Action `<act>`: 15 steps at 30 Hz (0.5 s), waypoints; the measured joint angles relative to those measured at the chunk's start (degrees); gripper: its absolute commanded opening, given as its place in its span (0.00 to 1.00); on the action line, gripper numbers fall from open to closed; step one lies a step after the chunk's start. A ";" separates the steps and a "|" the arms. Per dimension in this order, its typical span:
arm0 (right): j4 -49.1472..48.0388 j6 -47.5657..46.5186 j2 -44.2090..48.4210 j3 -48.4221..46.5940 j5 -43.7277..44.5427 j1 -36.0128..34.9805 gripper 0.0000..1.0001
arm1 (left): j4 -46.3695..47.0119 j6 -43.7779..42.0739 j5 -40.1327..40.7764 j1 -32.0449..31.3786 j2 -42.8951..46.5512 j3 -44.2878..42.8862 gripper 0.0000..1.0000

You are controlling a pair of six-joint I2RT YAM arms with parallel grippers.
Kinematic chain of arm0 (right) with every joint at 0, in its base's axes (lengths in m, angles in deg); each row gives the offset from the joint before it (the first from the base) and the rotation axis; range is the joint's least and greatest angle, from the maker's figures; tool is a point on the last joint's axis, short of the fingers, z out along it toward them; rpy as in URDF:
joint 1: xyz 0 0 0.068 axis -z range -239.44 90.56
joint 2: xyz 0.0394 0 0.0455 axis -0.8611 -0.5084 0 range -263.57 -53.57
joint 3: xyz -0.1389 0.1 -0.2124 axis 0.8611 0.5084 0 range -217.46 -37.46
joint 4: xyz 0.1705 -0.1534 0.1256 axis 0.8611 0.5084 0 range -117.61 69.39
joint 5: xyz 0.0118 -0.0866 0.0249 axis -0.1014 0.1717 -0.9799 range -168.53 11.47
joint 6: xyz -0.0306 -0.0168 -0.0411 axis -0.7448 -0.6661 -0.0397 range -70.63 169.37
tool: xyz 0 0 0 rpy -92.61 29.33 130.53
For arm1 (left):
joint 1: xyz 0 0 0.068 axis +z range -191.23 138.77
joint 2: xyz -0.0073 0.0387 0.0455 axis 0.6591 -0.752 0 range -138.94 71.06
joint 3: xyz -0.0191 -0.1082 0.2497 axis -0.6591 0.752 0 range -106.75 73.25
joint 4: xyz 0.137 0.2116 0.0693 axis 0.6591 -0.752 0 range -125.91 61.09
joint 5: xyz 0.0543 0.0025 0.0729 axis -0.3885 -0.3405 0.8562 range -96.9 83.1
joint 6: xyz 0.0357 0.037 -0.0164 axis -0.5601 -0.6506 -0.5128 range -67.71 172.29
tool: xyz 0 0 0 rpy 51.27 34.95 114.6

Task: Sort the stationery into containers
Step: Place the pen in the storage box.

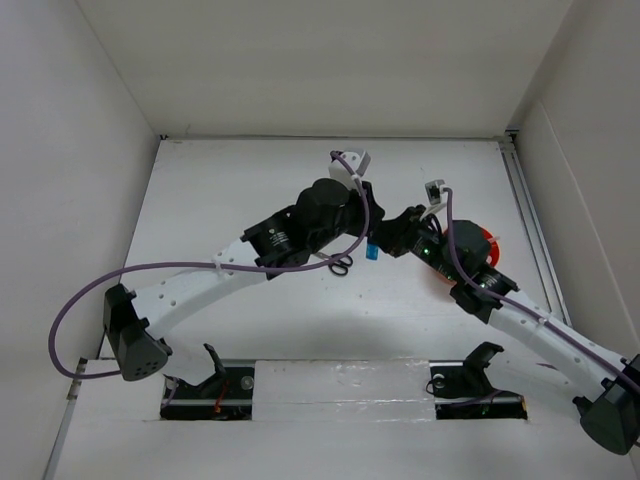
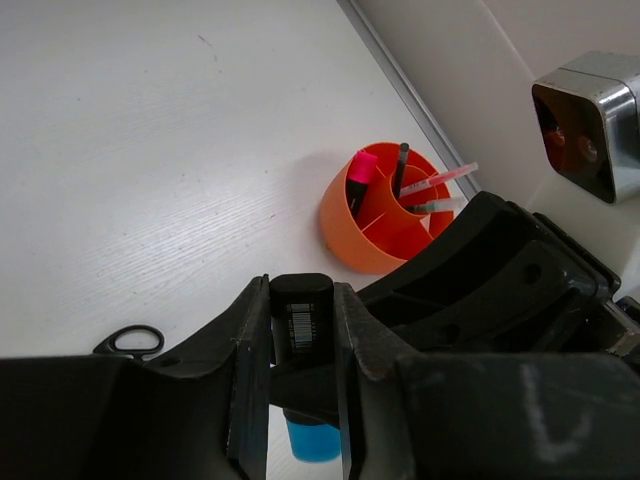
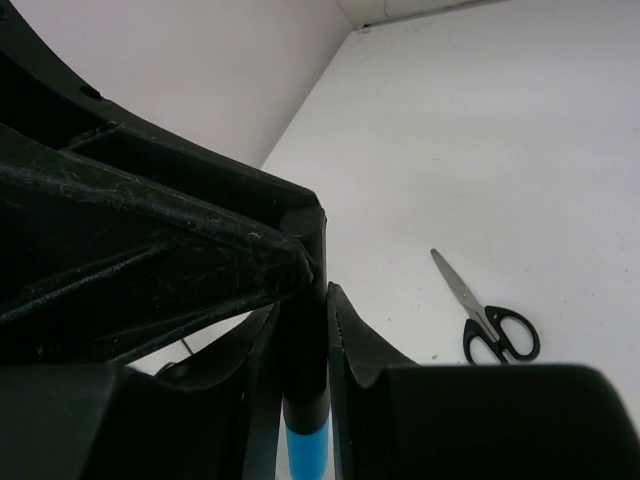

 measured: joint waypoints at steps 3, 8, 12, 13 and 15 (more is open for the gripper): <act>-0.48 -0.04 0.02 0.50 0.42 0.00 0.00 | 0.28 -0.15 0.00 0.07 0.11 0.44 0.47; 0.31 -2.54 0.70 1.84 4.61 0.07 0.00 | -0.76 1.81 3.13 0.09 2.36 1.31 1.00; 0.63 -6.23 5.18 5.22 10.80 1.40 0.00 | -6.67 4.42 7.89 -0.37 5.66 1.33 1.00; 0.98 -6.88 6.64 6.08 12.68 2.08 0.00 | -8.11 4.98 9.25 -0.26 6.38 1.42 1.00; 2.62 -8.26 8.98 6.73 17.20 4.09 0.00 | -10.08 6.14 11.96 -0.09 8.52 3.34 1.00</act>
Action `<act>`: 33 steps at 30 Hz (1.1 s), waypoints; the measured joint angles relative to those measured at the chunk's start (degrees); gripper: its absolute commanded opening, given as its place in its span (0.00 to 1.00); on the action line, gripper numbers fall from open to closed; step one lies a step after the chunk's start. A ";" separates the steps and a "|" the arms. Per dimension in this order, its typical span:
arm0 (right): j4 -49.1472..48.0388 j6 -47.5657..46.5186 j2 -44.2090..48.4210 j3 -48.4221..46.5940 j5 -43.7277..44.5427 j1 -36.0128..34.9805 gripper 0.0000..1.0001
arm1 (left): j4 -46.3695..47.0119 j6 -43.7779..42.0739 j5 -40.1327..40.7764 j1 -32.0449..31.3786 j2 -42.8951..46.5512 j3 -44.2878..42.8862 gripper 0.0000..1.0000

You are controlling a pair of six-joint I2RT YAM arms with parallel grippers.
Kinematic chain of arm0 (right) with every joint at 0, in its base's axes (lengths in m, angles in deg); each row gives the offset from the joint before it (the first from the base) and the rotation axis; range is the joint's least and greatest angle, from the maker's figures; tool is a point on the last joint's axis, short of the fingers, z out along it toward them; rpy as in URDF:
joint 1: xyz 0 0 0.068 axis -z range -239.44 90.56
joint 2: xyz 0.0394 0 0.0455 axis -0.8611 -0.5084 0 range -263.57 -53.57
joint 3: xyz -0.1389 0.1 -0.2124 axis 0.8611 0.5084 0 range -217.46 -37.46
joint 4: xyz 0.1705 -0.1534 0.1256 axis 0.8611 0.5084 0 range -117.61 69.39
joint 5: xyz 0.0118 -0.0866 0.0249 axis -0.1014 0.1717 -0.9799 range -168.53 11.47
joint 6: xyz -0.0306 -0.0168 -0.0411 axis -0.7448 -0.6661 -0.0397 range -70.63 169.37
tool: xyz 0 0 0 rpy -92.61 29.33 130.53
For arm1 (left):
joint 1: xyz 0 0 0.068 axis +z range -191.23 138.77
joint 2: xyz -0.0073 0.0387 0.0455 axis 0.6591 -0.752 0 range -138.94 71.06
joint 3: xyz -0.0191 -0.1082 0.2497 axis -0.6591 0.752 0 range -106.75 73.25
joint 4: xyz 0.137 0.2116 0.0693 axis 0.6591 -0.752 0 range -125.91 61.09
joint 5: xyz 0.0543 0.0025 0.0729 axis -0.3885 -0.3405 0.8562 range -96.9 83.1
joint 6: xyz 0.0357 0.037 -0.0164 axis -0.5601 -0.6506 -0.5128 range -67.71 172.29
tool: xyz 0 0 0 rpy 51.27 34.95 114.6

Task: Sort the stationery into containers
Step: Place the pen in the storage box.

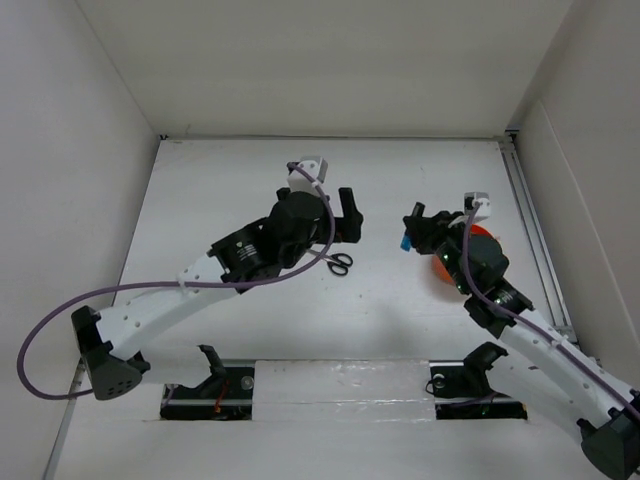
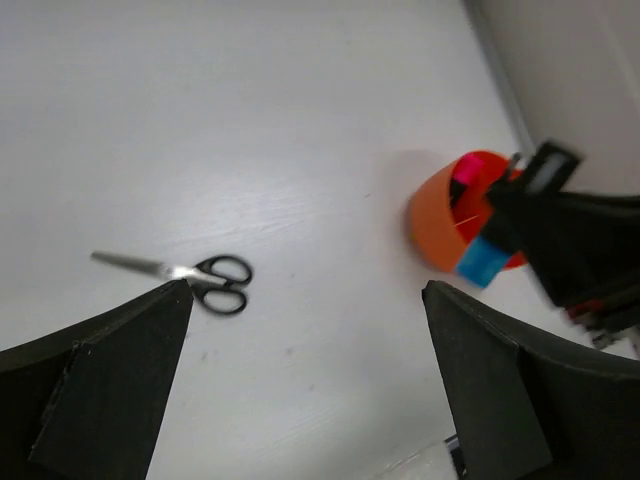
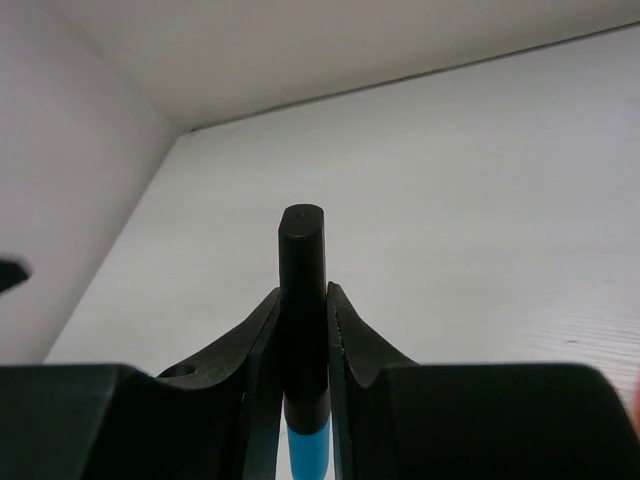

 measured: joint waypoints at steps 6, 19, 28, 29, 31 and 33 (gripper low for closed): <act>6.25 -2.08 -2.75 -2.71 11.32 7.13 0.00 | -6.25 1.73 3.98 1.51 8.22 12.98 1.00; 10.99 -4.50 -12.90 -6.14 14.40 22.62 0.00 | -11.82 2.08 4.63 1.79 21.92 18.67 1.00; 11.19 -4.42 -18.14 -6.23 14.64 22.64 0.00 | -12.55 1.62 1.40 1.79 22.56 20.90 1.00; 11.17 -4.44 -18.40 -6.23 14.64 22.64 0.00 | -12.50 1.53 1.18 1.79 22.56 20.90 1.00; 11.17 -4.48 -18.53 -6.23 14.62 22.64 0.00 | -12.48 1.36 0.68 1.79 22.56 20.90 1.00; 11.13 -4.50 -18.60 -6.23 14.58 22.64 0.00 | -12.46 1.31 0.24 1.79 22.56 20.90 1.00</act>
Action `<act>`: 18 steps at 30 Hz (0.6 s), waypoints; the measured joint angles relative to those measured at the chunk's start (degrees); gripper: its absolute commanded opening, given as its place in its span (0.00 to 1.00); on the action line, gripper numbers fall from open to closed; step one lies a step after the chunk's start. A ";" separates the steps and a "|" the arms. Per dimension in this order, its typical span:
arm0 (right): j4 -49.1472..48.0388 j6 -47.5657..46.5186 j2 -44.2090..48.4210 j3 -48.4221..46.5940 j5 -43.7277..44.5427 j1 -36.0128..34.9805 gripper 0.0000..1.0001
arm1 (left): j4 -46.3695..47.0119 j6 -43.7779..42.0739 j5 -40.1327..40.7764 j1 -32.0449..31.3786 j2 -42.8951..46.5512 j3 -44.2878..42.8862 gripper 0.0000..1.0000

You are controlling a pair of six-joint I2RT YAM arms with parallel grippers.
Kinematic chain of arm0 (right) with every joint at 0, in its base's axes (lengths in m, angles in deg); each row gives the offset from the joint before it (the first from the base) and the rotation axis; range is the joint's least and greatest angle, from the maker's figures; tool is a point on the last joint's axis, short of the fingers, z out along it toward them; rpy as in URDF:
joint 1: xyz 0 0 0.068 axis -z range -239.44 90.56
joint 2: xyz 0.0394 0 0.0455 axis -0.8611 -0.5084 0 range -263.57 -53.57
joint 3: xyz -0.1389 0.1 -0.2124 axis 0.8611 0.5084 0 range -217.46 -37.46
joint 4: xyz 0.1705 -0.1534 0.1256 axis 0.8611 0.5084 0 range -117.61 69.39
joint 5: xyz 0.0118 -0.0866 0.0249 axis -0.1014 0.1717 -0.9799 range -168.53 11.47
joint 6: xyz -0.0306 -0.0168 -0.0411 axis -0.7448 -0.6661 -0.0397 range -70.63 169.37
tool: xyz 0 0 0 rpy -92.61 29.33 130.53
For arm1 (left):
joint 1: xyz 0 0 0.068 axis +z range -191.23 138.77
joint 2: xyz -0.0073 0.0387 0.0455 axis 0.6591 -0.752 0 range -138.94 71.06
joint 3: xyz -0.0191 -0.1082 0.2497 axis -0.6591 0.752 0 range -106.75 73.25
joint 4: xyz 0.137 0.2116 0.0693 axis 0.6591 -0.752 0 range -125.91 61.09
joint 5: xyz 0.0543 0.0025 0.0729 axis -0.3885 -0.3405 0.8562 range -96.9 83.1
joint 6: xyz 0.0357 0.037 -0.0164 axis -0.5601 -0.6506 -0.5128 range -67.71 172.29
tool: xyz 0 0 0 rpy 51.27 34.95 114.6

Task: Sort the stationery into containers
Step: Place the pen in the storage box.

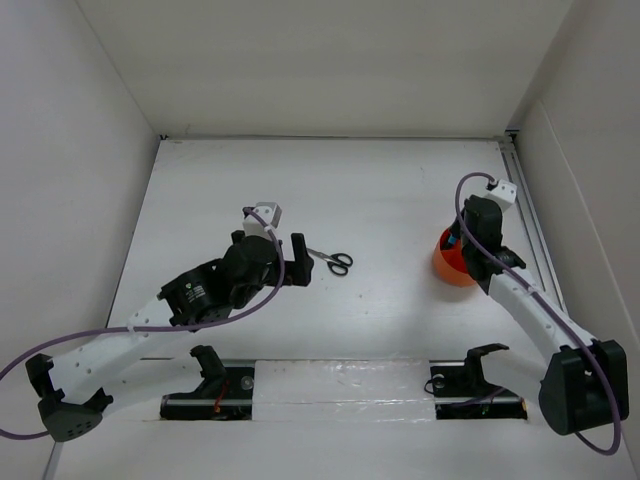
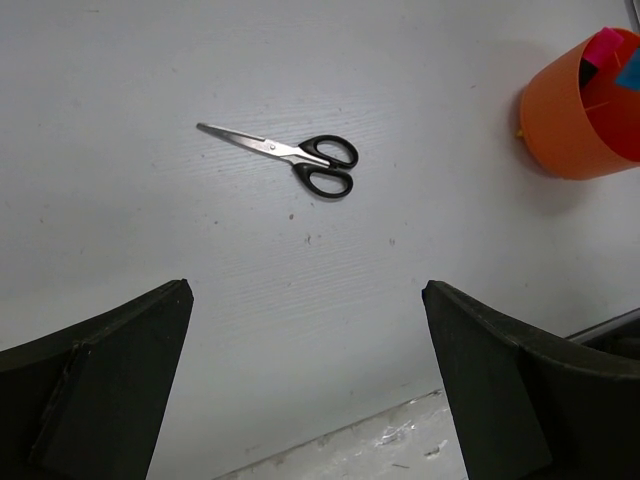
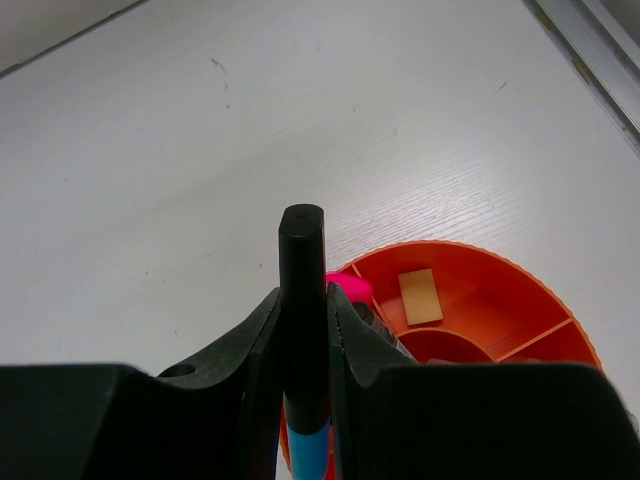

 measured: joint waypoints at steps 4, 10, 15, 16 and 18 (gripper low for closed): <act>-0.09 -0.31 -0.87 0.00 -0.02 0.00 0.00 | 0.07 -0.17 -0.42 0.00 0.00 0.02 1.00; -0.28 -0.63 -4.35 -0.02 -0.04 0.00 0.00 | 0.42 -0.37 -0.90 0.00 0.00 0.39 1.00; -0.24 -0.63 -5.62 -0.11 -0.07 0.00 0.00 | 0.44 -0.39 -1.27 0.00 0.00 0.39 1.00; -0.24 -0.63 -5.66 -0.20 -0.04 0.00 0.00 | 0.42 -0.39 -1.40 0.00 0.00 0.39 1.00; -0.35 -0.63 -5.66 -0.35 -0.04 -0.04 0.02 | 0.44 -0.39 -1.49 0.00 0.00 0.39 1.00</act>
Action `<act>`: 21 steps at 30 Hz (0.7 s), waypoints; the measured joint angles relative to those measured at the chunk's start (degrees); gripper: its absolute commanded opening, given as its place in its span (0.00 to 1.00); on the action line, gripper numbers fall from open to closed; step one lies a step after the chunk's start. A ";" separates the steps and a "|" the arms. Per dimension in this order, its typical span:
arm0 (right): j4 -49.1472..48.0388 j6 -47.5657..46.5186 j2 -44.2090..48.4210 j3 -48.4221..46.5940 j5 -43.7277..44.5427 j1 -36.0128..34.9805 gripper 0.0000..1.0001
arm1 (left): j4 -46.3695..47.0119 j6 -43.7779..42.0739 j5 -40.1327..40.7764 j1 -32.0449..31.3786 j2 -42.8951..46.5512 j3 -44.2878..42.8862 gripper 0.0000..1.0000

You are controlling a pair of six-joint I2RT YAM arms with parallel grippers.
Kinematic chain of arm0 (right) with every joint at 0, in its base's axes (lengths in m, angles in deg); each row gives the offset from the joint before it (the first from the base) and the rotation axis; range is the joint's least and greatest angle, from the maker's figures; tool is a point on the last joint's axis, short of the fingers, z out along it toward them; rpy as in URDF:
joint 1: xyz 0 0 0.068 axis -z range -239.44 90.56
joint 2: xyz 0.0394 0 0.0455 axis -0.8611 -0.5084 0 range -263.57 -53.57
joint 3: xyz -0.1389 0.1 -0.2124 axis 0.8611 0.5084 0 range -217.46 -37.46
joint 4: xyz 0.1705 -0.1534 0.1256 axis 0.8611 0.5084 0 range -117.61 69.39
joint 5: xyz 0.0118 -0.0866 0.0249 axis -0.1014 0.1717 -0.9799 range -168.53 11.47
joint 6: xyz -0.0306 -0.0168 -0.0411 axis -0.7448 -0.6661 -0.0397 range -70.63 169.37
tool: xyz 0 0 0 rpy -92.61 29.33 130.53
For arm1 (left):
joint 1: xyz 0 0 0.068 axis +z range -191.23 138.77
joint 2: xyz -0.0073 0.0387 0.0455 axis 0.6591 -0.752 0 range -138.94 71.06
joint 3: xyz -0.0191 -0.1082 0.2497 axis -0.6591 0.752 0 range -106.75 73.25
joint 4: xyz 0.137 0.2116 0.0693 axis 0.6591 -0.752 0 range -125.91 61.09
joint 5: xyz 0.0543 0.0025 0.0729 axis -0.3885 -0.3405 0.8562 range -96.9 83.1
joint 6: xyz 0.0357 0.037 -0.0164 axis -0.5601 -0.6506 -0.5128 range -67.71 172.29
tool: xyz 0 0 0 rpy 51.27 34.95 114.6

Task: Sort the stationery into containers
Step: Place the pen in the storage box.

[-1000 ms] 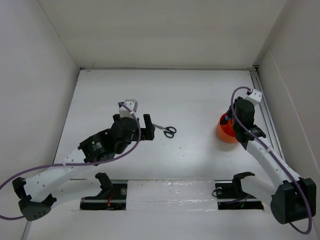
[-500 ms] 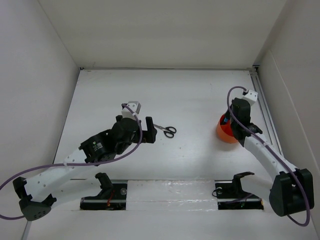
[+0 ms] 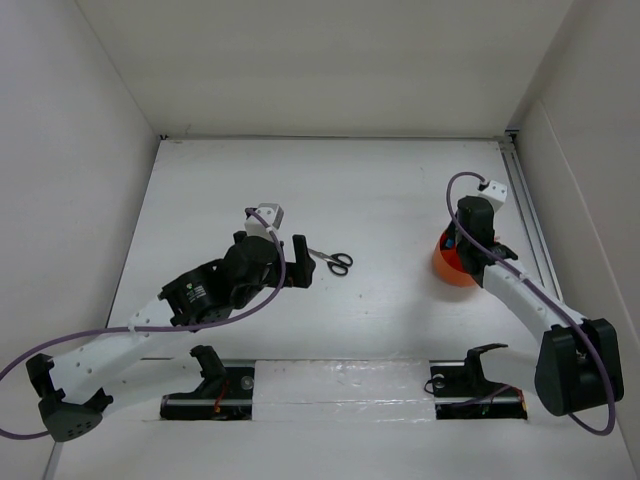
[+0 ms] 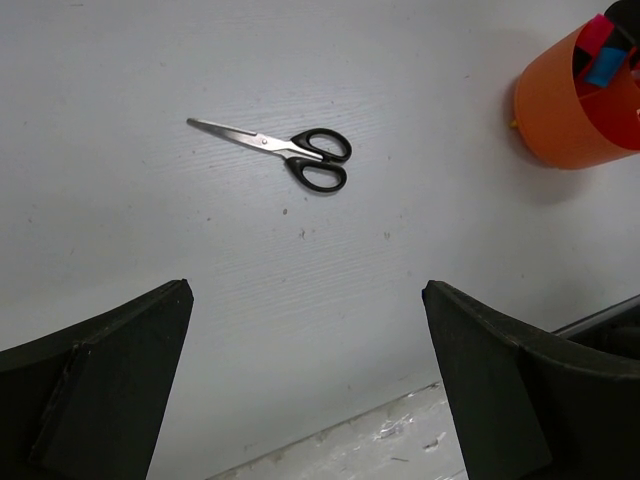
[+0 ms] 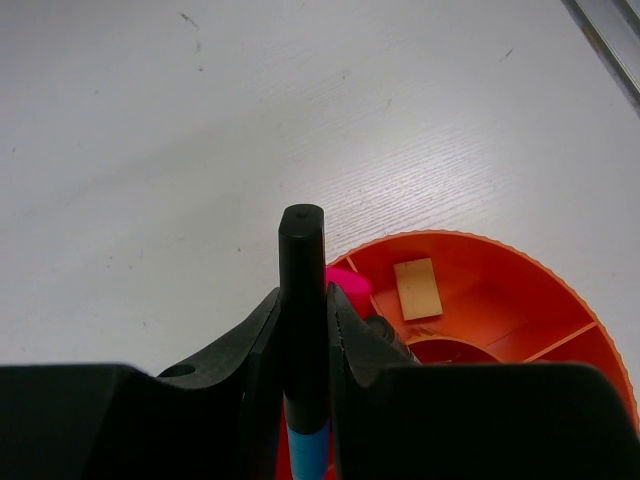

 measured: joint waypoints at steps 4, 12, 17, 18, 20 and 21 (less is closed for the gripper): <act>-0.02 0.00 0.00 -0.04 0.00 -0.02 0.22 | -0.02 0.00 -0.15 0.00 0.02 0.00 1.00; -0.02 -0.04 0.00 -0.09 0.00 -0.17 0.41 | 0.00 -0.13 -0.20 0.00 0.90 0.02 1.00; -0.02 -0.15 0.42 -0.09 -0.02 -0.52 0.50 | 0.00 -0.44 -0.20 0.00 1.01 0.02 1.00; -0.02 -0.20 0.55 -0.09 -0.11 -0.68 0.50 | 0.00 -0.44 -0.20 0.00 1.01 0.02 1.00; 0.02 -0.15 1.20 -0.09 -0.63 -1.05 0.59 | -0.02 -0.44 -0.20 0.02 1.01 0.02 1.00; 0.07 -0.13 1.84 -0.09 -1.14 -1.38 0.63 | 0.00 -0.44 -0.15 0.00 1.03 0.02 1.00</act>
